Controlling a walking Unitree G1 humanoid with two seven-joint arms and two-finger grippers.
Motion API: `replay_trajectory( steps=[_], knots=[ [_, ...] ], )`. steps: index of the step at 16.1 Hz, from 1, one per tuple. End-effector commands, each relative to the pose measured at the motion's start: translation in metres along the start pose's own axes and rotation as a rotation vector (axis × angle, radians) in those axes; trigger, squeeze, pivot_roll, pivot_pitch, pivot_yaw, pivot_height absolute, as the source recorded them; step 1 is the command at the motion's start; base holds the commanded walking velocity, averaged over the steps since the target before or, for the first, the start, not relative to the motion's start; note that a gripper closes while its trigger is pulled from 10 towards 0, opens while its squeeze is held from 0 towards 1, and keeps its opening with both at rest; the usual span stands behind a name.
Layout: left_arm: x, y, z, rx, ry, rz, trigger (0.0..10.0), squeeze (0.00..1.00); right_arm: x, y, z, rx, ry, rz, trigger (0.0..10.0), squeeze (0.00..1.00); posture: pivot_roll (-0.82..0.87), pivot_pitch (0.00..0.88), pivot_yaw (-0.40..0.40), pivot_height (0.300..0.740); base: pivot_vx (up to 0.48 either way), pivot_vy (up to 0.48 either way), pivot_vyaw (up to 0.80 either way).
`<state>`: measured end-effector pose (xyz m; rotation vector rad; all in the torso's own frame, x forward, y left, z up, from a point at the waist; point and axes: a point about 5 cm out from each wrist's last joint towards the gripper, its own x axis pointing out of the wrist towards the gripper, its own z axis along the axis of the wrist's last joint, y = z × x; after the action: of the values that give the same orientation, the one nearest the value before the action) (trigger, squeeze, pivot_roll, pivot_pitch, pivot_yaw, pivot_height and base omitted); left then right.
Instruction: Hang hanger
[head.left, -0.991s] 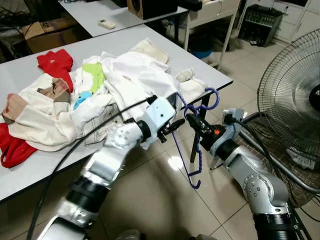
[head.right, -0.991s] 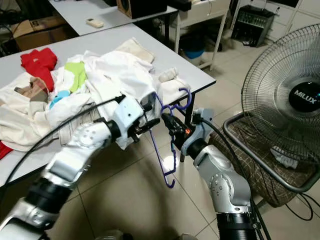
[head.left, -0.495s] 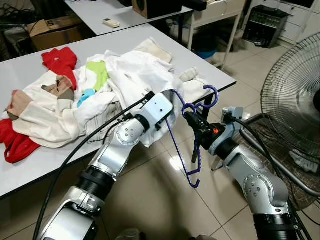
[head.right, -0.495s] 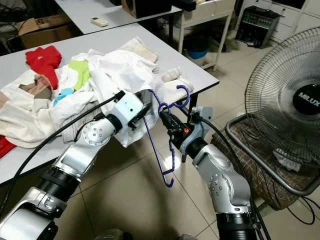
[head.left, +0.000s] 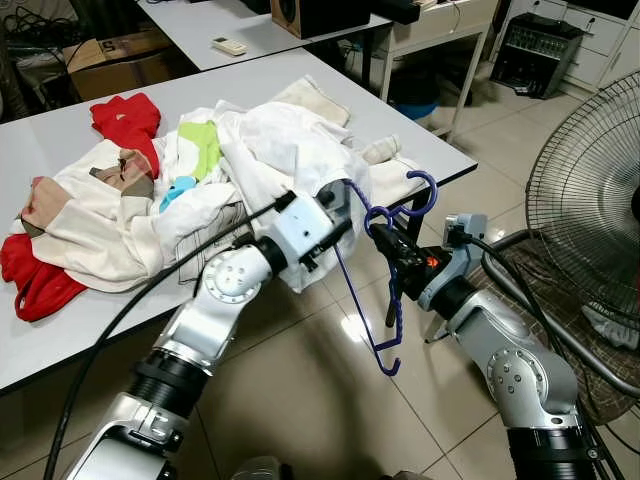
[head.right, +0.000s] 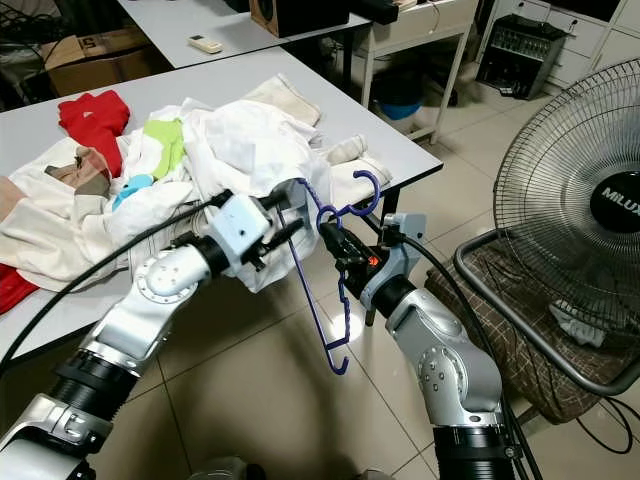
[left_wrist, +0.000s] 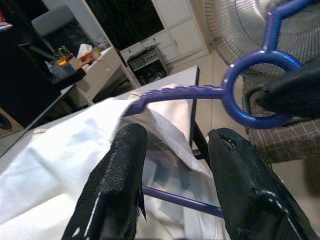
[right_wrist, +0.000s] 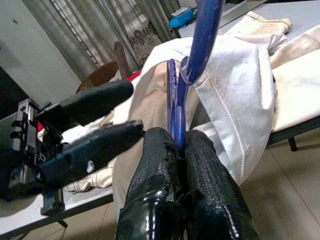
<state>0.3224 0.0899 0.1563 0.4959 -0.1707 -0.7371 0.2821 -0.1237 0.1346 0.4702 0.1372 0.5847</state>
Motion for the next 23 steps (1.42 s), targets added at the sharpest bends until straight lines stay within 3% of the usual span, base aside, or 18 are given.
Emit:
replay_trajectory(
  steps=[1, 3, 5, 8, 10, 11, 12, 23],
  knots=[
    [-0.003, 0.004, 0.002, -0.003, -0.019, 0.018, 10.0, 0.0, 0.002, 0.003, 0.005, -0.013, -0.01, 0.022, 10.0, 0.0, 0.02, 0.012, 0.068, 0.74, 0.0, 0.0, 0.0],
    [-0.005, 0.015, -0.006, 0.032, 0.041, 0.127, 10.0, 0.0, 0.002, 0.003, 0.005, -0.014, -0.007, 0.025, 10.0, 0.0, 0.02, 0.011, 0.065, 0.74, 0.0, 0.0, 0.0],
    [-0.005, 0.016, -0.02, 0.065, 0.145, 0.131, 10.0, 0.0, 0.003, 0.003, 0.005, -0.015, -0.005, 0.029, 10.0, 0.0, 0.02, 0.008, 0.063, 0.74, 0.0, 0.0, 0.0],
    [-0.007, 0.011, -0.036, 0.021, 0.238, 0.124, 10.0, 0.0, 0.003, 0.003, 0.006, -0.018, -0.01, 0.034, 10.0, 0.0, 0.02, 0.0, 0.065, 0.74, 0.0, 0.0, 0.0],
    [-0.006, 0.008, -0.038, -0.013, 0.24, 0.111, 10.0, 0.0, 0.003, 0.003, 0.007, -0.019, -0.012, 0.035, 10.0, 0.0, 0.02, 0.0, 0.064, 0.74, 0.0, 0.0, 0.0],
    [-0.004, 0.009, -0.038, -0.013, 0.241, 0.129, 3.7, 0.0, 0.004, 0.004, 0.007, -0.021, -0.013, 0.039, 10.0, 0.0, 0.01, 0.0, 0.067, 0.74, 0.0, 0.0, 0.0],
    [-0.003, 0.01, -0.038, -0.019, 0.244, 0.144, 0.0, 0.0, 0.005, 0.005, 0.007, -0.023, -0.014, 0.042, 10.0, 0.0, 0.02, 0.0, 0.069, 0.74, 0.0, 0.0, 0.0],
    [-0.007, 0.013, -0.038, 0.004, 0.24, 0.152, 0.0, 0.0, 0.006, 0.004, 0.004, -0.006, -0.011, 0.033, 10.0, 0.0, 0.04, 0.008, 0.049, 0.74, 0.0, 0.0, 0.0]
  ],
)
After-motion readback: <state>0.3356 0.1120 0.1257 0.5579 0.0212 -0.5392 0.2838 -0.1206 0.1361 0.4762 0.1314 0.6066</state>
